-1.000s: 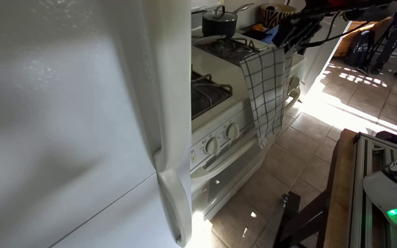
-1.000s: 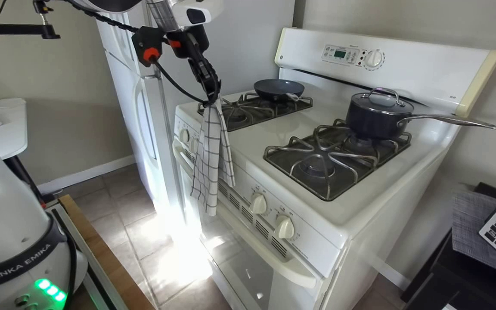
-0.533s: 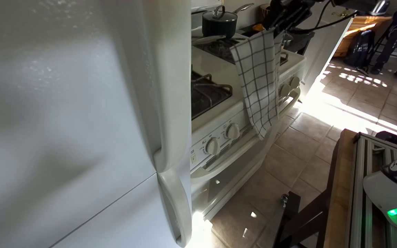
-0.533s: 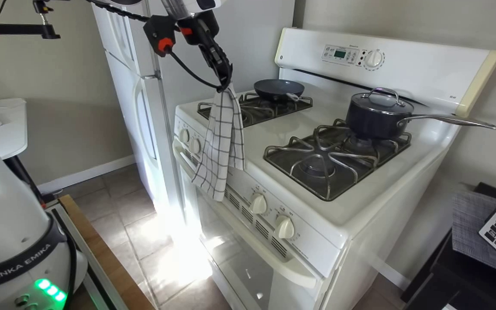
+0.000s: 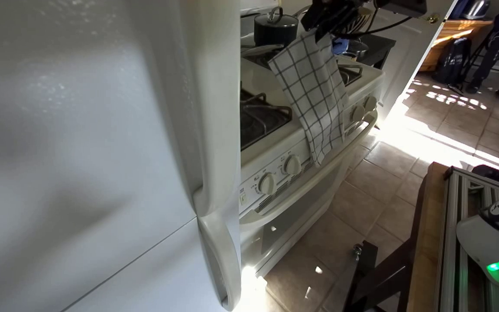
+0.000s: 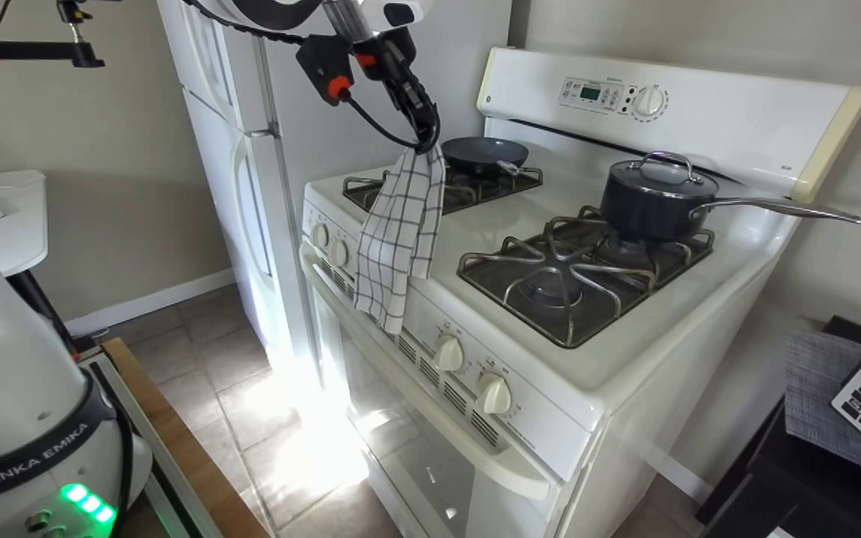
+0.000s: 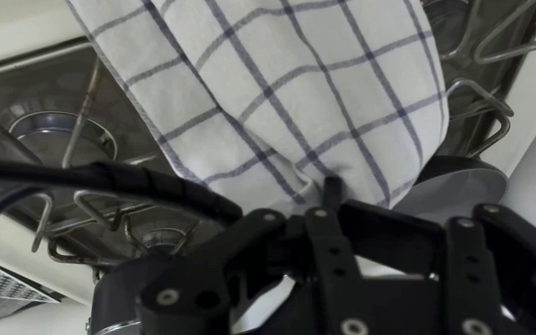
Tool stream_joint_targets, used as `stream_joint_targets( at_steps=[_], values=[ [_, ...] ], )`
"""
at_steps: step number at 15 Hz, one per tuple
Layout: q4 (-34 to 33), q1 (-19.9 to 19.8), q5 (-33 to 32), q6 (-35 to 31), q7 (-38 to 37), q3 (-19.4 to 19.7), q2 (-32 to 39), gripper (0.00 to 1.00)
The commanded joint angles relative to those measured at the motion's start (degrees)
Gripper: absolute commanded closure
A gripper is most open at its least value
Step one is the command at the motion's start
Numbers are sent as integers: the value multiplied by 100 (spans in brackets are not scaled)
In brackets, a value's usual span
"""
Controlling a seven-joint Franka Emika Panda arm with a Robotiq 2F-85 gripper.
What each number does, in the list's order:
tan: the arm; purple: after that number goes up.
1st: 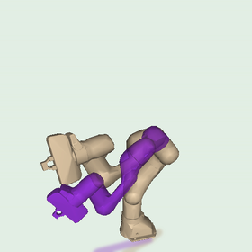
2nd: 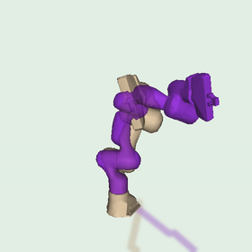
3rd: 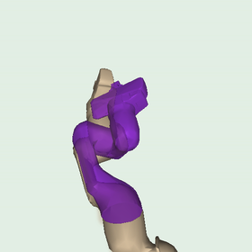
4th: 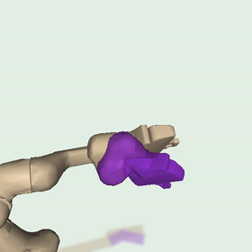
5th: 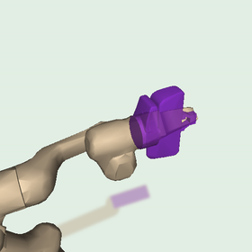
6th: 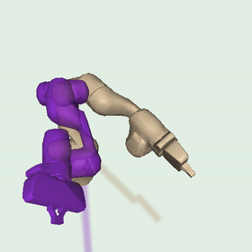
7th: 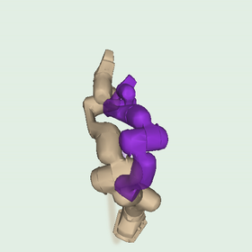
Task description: Remove the white towel from the oven handle and put it on the stove
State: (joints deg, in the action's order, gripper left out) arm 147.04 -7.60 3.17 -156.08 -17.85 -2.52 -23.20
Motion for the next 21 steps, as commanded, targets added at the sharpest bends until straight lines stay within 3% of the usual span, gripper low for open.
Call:
stream_joint_targets(
  at_steps=[1,9,17,18,19,21],
  values=[
    [-474,-10,55,-362,-209,-31,688,100],
    [-1115,-254,-172,-781,-513,7,1554,100],
    [-1372,-491,-528,-722,-761,-7,1863,100],
    [-1375,-475,-502,-695,-746,-6,1866,75],
    [-1367,-465,-501,-654,-761,-9,1855,75],
    [-1353,-427,-404,-625,-691,-17,1821,61]
  ],
)
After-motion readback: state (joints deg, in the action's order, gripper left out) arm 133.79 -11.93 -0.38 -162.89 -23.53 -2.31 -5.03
